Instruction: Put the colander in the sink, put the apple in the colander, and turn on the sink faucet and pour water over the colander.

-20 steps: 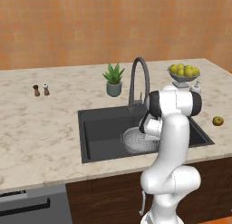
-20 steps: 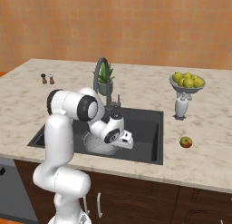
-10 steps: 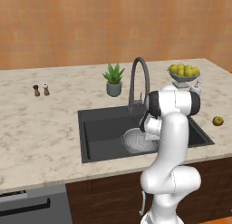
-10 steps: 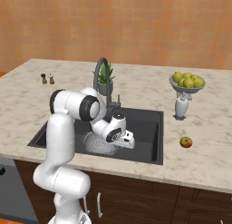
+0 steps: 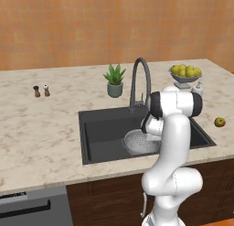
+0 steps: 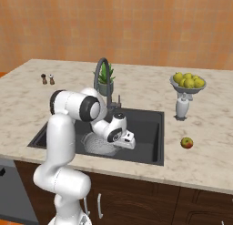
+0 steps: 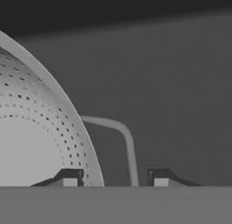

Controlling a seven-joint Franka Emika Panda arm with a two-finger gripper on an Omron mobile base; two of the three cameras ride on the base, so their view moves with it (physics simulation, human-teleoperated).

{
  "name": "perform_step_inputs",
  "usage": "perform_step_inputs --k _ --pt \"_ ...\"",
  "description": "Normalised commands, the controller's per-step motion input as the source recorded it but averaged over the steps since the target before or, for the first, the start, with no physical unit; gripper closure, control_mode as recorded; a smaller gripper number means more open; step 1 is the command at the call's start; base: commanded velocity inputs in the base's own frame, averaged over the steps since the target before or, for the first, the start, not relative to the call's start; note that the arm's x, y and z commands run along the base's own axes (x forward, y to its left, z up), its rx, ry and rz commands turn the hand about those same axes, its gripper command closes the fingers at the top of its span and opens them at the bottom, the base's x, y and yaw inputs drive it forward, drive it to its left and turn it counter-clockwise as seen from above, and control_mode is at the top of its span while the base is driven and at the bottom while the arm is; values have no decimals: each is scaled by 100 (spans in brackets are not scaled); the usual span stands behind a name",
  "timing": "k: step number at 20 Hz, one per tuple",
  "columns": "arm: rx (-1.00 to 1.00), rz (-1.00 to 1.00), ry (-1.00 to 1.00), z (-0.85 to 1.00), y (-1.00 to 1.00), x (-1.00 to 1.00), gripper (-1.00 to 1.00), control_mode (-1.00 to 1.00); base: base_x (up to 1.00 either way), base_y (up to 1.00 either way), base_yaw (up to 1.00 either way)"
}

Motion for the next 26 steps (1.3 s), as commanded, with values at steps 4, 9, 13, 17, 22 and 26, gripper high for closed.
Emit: perform_step_inputs --k 4,9,13,17,22,26 --pt "0 -2 0 42 -1 -7 -100 -100 0 0 0" --pt "4 0 -1 62 -9 -18 -100 -100 0 0 0" --pt "8 0 -9 61 -17 -40 -100 -100 0 0 0" --pt "10 0 -1 50 -19 -49 -100 -100 0 0 0" --pt "10 0 0 66 -20 -35 -100 -100 0 0 0" --pt "4 0 0 76 -19 -44 -100 -100 0 0 0"
